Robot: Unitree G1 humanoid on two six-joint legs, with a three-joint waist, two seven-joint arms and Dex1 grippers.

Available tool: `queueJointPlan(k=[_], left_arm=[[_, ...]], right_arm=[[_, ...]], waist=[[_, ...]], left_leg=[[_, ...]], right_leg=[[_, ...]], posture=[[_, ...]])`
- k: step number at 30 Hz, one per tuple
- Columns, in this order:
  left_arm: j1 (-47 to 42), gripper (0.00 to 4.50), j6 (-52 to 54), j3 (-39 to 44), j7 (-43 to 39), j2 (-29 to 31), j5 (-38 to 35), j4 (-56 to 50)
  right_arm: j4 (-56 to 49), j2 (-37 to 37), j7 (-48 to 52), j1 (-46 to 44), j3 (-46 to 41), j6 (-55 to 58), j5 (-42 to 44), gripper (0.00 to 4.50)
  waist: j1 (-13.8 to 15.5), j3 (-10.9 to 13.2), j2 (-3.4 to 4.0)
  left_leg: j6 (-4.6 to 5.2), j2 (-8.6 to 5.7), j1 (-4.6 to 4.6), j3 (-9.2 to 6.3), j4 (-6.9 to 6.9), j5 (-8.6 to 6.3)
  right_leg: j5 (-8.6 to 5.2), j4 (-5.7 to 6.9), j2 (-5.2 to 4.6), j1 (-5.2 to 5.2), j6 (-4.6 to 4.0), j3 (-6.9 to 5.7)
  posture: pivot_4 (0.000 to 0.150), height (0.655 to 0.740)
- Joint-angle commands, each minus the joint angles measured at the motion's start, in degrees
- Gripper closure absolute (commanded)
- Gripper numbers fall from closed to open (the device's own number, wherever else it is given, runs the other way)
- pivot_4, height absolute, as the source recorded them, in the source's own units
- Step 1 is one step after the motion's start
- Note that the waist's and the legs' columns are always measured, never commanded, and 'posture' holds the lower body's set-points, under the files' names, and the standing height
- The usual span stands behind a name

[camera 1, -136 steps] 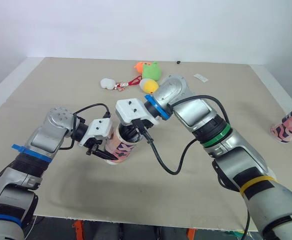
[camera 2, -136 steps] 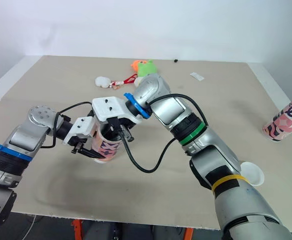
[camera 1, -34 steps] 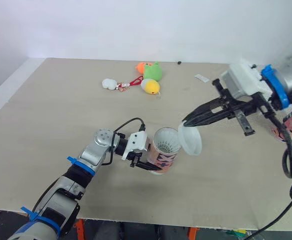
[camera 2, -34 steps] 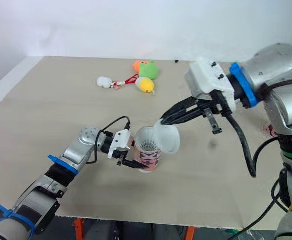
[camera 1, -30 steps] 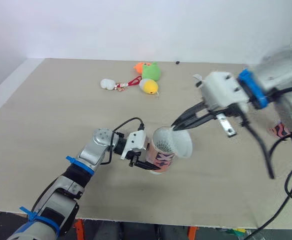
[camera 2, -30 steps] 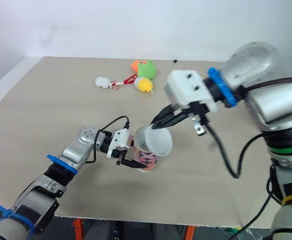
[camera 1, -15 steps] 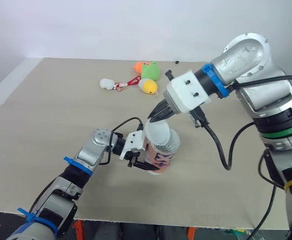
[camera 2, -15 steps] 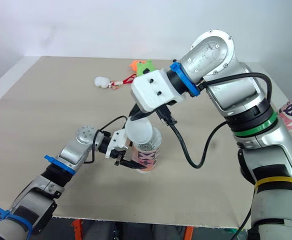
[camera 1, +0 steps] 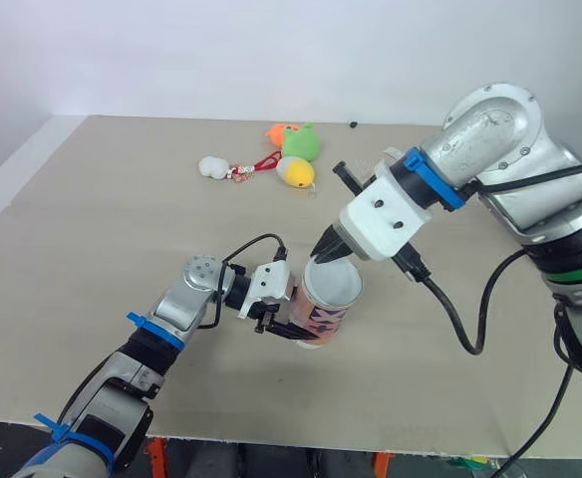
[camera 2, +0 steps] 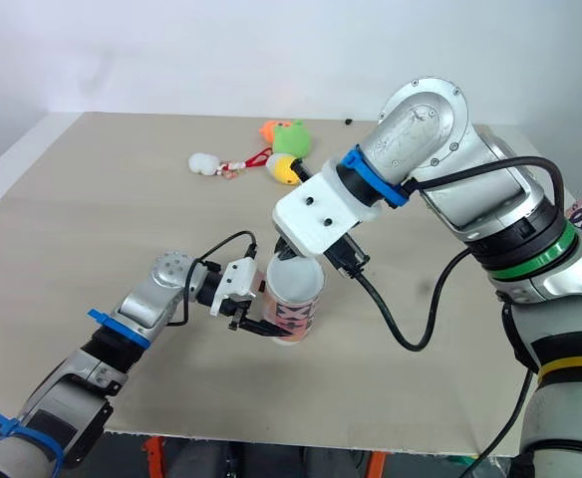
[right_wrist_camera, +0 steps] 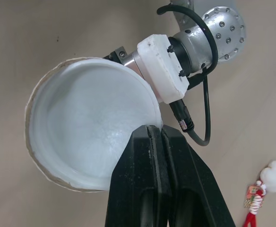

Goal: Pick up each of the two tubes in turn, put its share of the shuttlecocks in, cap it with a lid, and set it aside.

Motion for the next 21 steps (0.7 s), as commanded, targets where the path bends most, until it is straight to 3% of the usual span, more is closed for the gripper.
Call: queueJointPlan(k=[1, 14, 19, 21], left_arm=[[1.7, 2.03, 1.3, -1.3, 0.0, 1.7, 2.6, 2.1], [2.2, 2.03, 1.2, -0.7, 0.6, 1.9, 2.8, 2.1], [2.5, 2.03, 1.2, -0.5, 0.8, 2.0, 2.8, 1.8], [2.5, 2.03, 1.3, -0.5, 0.9, 2.0, 2.8, 1.6]], right_arm=[[3.0, 1.9, 2.3, -2.2, 0.8, 0.0, 0.1, 4.31], [11.6, 0.5, 2.3, -14.1, 3.6, 7.2, 21.3, 4.31], [10.8, -0.4, 2.3, -14.7, 6.0, 6.9, 23.1, 4.31], [9.7, -1.0, 2.3, -13.3, 8.5, 4.3, 19.5, 4.31]], waist=[[0.0, 0.0, 0.0], [0.1, 0.0, 0.0], [0.1, 0.0, 0.0], [0.1, 0.0, 0.0]], left_leg=[[0.0, 0.02, 0.0, -0.01, 0.0, 0.0], [-0.01, 0.3, 0.02, -0.08, -0.06, 0.01], [-0.01, 0.31, 0.01, -0.11, -0.06, 0.01], [-0.01, 0.31, 0.0, -0.11, -0.06, 0.01]], right_leg=[[0.01, 0.0, 0.01, 0.0, -0.02, -0.01], [0.06, 0.01, 0.24, -0.05, -0.37, -0.12], [0.06, 0.01, 0.25, -0.05, -0.39, -0.14], [0.04, 0.01, 0.25, -0.05, -0.39, -0.15]], posture=[[0.15, 0.7323], [0.15, 0.7323], [0.15, 0.7323], [0.15, 0.7323]])
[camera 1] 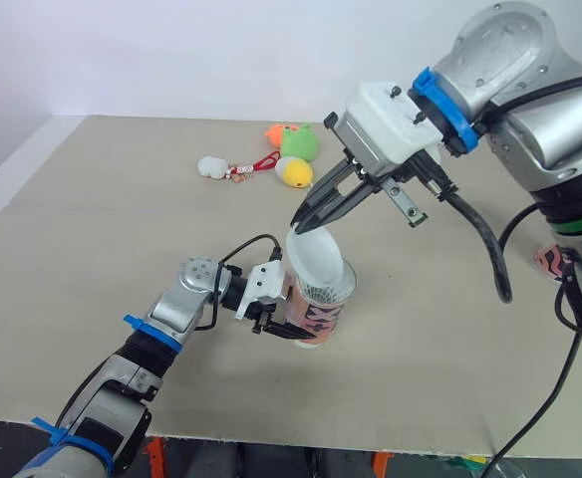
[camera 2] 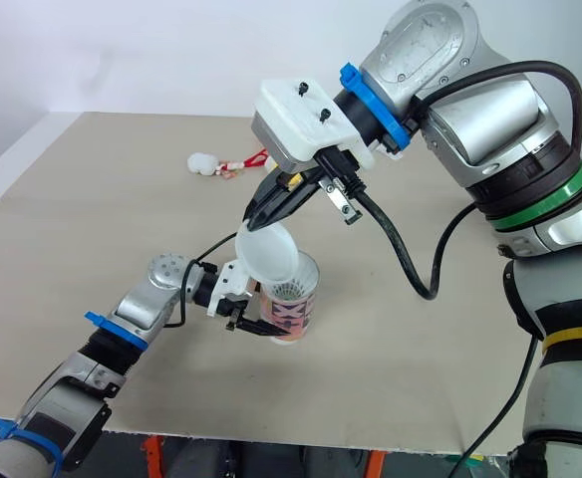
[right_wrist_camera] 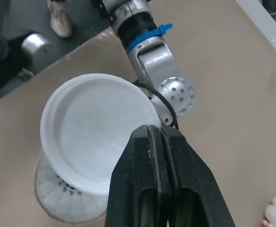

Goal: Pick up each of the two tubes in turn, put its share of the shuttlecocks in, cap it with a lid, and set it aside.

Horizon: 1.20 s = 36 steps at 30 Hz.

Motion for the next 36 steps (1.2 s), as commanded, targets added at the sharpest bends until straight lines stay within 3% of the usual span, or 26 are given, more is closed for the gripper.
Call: queueJointPlan(k=[1, 5, 8, 18, 36], left_arm=[[1.7, 2.03, 1.4, -1.1, 0.8, 1.8, 2.8, 1.8], [1.8, 2.03, 1.6, -1.1, 0.8, 2.0, 2.8, 1.4], [1.9, 2.03, 1.7, -1.1, 0.7, 2.2, 2.8, 1.2], [2.0, 2.03, 2.1, -1.2, 1.1, 2.1, 2.7, 0.9], [1.9, 2.03, 2.1, -1.0, 1.6, 2.2, 2.4, 1.3]], right_arm=[[-1.6, -1.1, 2.0, 0.4, 2.5, -4.2, -5.0, 4.31], [1.9, 0.9, 2.0, 2.3, 4.5, -10.9, -15.5, 4.31], [3.0, 2.0, 2.0, 2.6, 4.7, -13.3, -18.2, 4.31], [-0.2, -0.6, 2.0, 0.1, 8.4, -12.8, -11.9, 4.31], [-7.3, -1.7, 2.0, 4.1, 7.0, -13.6, -14.7, 4.31]], waist=[[0.0, 0.0, 0.0], [0.0, 0.0, -0.01], [0.0, 0.0, -0.01], [0.0, 0.0, -0.02], [0.2, 0.0, -0.03]], left_leg=[[0.0, 0.0, 0.0, 0.01, 0.0, 0.0], [0.0, 0.0, 0.0, 0.03, 0.0, 0.0], [0.0, 0.04, 0.0, 0.03, 0.0, 0.0], [0.0, 0.17, 0.06, -0.03, 0.0, 0.0], [-0.02, 0.12, 0.03, -0.09, -0.25, -0.02]], right_leg=[[-0.01, 0.0, 0.0, 0.0, 0.0, 0.0], [0.01, 0.0, 0.06, -0.01, 0.03, 0.02], [0.03, 0.01, 0.14, -0.03, 0.02, 0.04], [0.01, 0.01, 0.25, 0.0, -0.08, 0.01], [-0.15, 0.0, 0.18, -0.04, -0.2, -0.08]], posture=[[0.15, 0.7323], [0.15, 0.7323], [0.15, 0.7323], [0.15, 0.7323], [0.15, 0.7323]])
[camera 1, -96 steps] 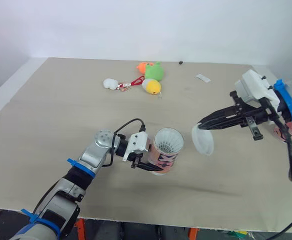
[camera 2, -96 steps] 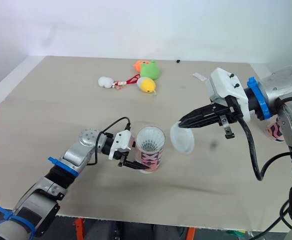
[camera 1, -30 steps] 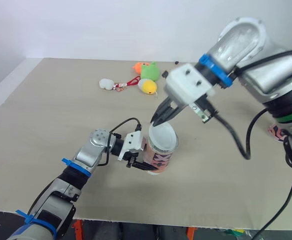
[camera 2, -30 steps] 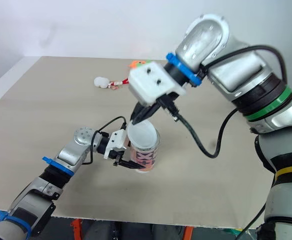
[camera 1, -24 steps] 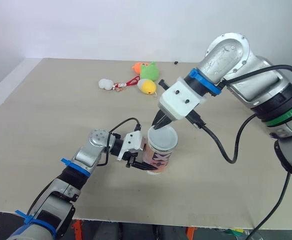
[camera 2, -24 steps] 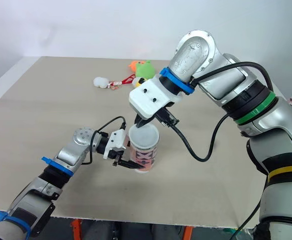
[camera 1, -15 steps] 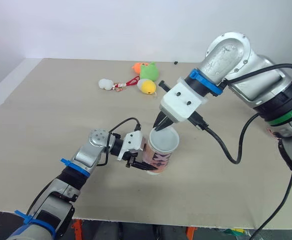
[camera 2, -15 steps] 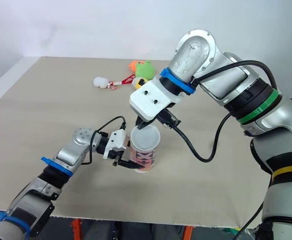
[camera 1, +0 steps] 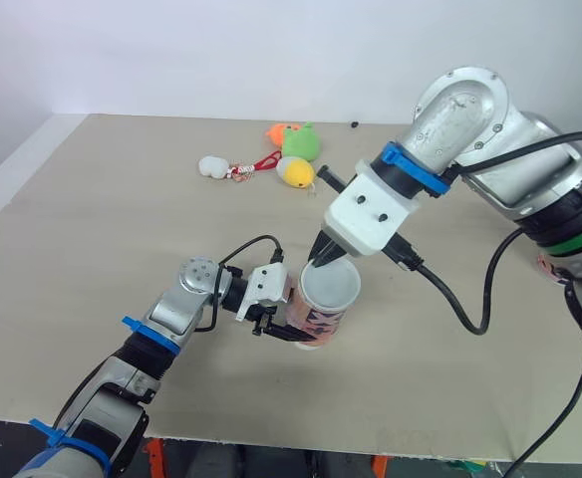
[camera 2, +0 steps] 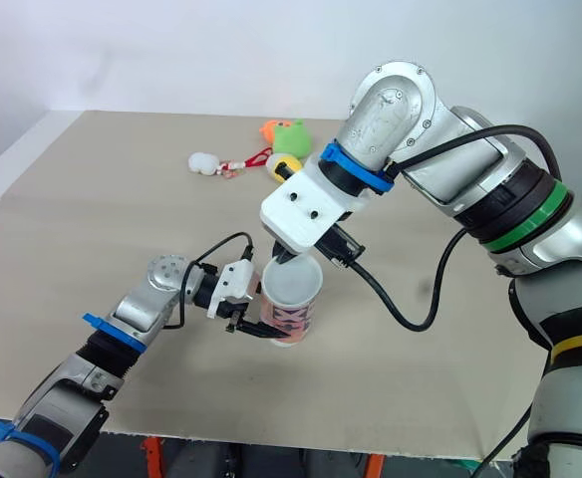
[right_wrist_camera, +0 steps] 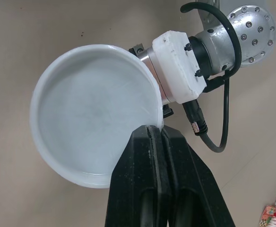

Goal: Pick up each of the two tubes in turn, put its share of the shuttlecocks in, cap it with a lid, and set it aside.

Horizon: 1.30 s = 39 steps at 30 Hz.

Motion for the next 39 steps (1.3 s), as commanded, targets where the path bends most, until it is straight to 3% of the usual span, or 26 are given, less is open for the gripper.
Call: queueJointPlan(k=[1, 5, 6, 11, 17, 25, 28, 29, 34, 39], left_arm=[[1.3, 2.03, 1.5, -0.6, 0.9, 1.5, 2.5, 3.3], [1.4, 2.03, 1.6, -0.5, 0.8, 1.7, 2.4, 3.1], [1.4, 2.03, 1.7, -0.4, 0.8, 1.8, 2.3, 3.2], [1.5, 2.03, 1.9, -0.2, 1.2, 1.8, 2.0, 3.0], [1.8, 2.03, 2.1, -0.3, 1.5, 1.8, 1.8, 2.6], [1.8, 2.03, 2.1, -0.2, 1.5, 2.0, 1.8, 2.6], [1.9, 2.03, 2.0, -0.1, 1.6, 2.2, 1.8, 2.6], [1.9, 2.03, 2.0, -0.1, 1.6, 2.3, 1.8, 2.6], [1.8, 2.03, 1.9, -0.2, 1.3, 2.5, 1.7, 2.7], [1.2, 2.03, 1.9, -0.2, 1.0, 2.6, 1.8, 3.2]], right_arm=[[-3.3, -0.2, 2.4, 1.5, 0.1, -1.3, -1.2, 4.31], [-3.3, -0.1, 2.4, 2.4, 0.2, -2.5, -3.2, 3.13], [-3.2, 0.1, 2.4, 2.6, -0.1, -2.7, -3.5, 2.54], [-1.8, 2.2, 2.4, 4.2, -4.4, -1.2, -4.0, 1.16], [-1.2, 3.1, 2.4, 5.4, -8.5, 1.6, -3.5, 1.16], [1.1, -1.1, 2.4, 3.2, -18.6, 15.3, 9.0, 1.16], [-1.1, -3.8, 2.4, 6.7, -21.1, 19.4, 11.0, 1.85], [-2.4, -5.1, 2.4, 8.4, -21.4, 19.7, 11.6, 2.53], [-6.6, -6.1, 2.0, 15.7, -25.6, 23.7, 11.2, 4.35], [-12.5, -4.3, -0.7, 20.9, -28.7, 28.1, 11.6, 4.44]], waist=[[0.0, 0.0, 0.0], [0.0, 0.0, -0.01], [0.0, 0.0, -0.01], [0.0, 0.0, -0.02], [0.0, 0.0, -0.03], [0.0, 0.0, -0.03], [0.0, 0.0, -0.03], [0.0, 0.0, -0.03], [0.0, 0.0, 0.01], [0.0, 0.0, 0.01]], left_leg=[[0.0, 0.0, 0.0, -0.01, -0.01, 0.0], [0.0, 0.0, 0.03, -0.05, -0.02, 0.0], [0.0, 0.01, 0.05, -0.04, -0.02, 0.0], [0.01, 0.1, 0.29, -0.02, -0.03, 0.02], [0.01, 0.14, 0.29, 0.0, -0.03, 0.02], [0.01, 0.12, 0.25, -0.02, -0.12, 0.02], [0.01, 0.11, 0.25, -0.03, -0.21, 0.02], [0.01, 0.11, 0.26, -0.03, -0.22, 0.02], [0.01, 0.1, 0.28, -0.03, -0.27, 0.02], [0.0, 0.11, 0.27, 0.0, -0.28, 0.02]], right_leg=[[-0.01, 0.0, 0.0, 0.0, -0.01, -0.01], [-0.01, 0.0, 0.01, 0.02, -0.03, -0.05], [0.0, 0.0, 0.01, 0.02, -0.04, -0.04], [-0.12, 0.01, 0.14, 0.16, -0.26, 0.0], [0.0, 0.02, 0.16, 0.16, -0.21, 0.0], [0.05, 0.01, 0.09, 0.12, -0.2, -0.01], [0.0, 0.0, 0.06, 0.1, -0.23, -0.03], [-0.02, 0.0, 0.06, 0.09, -0.26, -0.03], [-0.06, 0.0, 0.12, 0.1, -0.19, -0.02], [-0.05, 0.0, 0.17, 0.06, -0.11, 0.03]], posture=[[0.15, 0.7323], [0.15, 0.7323], [0.15, 0.7323], [0.15, 0.7323], [0.15, 0.7323], [0.15, 0.7323], [0.15, 0.7323], [0.15, 0.7323], [0.15, 0.7323], [0.15, 0.7323]])
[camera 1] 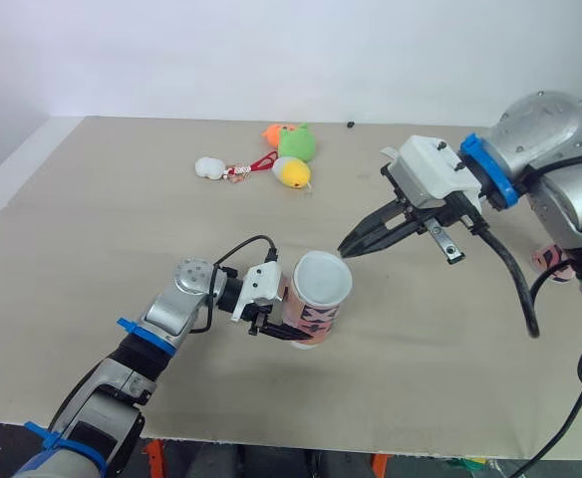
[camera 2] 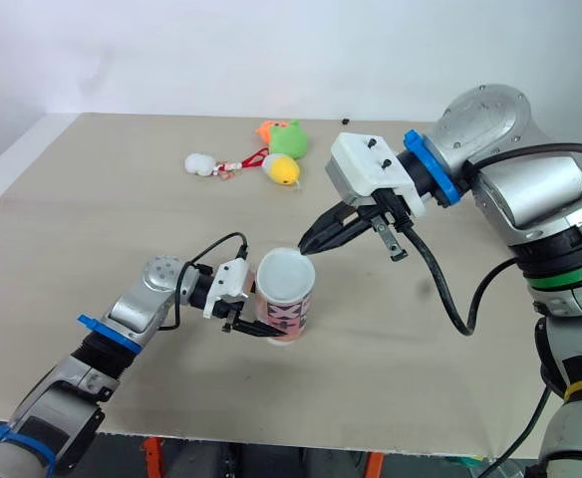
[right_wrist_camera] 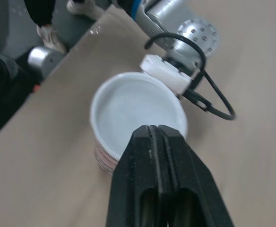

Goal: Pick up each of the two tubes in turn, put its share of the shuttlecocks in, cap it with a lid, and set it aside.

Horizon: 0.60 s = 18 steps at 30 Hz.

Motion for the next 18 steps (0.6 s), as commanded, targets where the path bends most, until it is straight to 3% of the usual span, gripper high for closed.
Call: queueJointPlan(k=[1, 7, 18], left_arm=[[0.6, 2.03, 1.4, -0.7, 0.6, 1.6, 2.9, 3.2], [0.5, 2.03, 1.4, -0.8, 0.4, 1.9, 3.0, 3.2], [2.1, 2.03, 2.1, -1.0, 0.6, 2.4, 2.8, 1.2]], right_arm=[[-4.3, 1.6, -1.2, 1.2, -3.6, 2.9, 0.1, 4.44], [-6.5, 4.2, -1.2, 2.4, -3.6, 4.3, -3.1, 4.44], [-0.7, 13.6, -2.3, 0.9, -0.9, 1.4, -12.9, 4.44]], waist=[[0.0, 0.0, 0.0], [0.0, 0.0, -0.01], [0.0, 0.0, -0.01]], left_leg=[[0.0, 0.0, 0.0, 0.0, 0.0, 0.0], [-0.02, 0.0, 0.0, 0.01, 0.01, 0.02], [-0.03, 0.01, 0.0, 0.0, 0.0, 0.02]], right_leg=[[0.0, 0.0, 0.0, 0.01, 0.01, -0.01], [-0.1, 0.0, 0.01, 0.0, 0.25, 0.0], [-0.1, 0.0, 0.05, 0.0, 0.22, 0.0]], posture=[[0.15, 0.7323], [0.15, 0.7323], [0.15, 0.7323]])
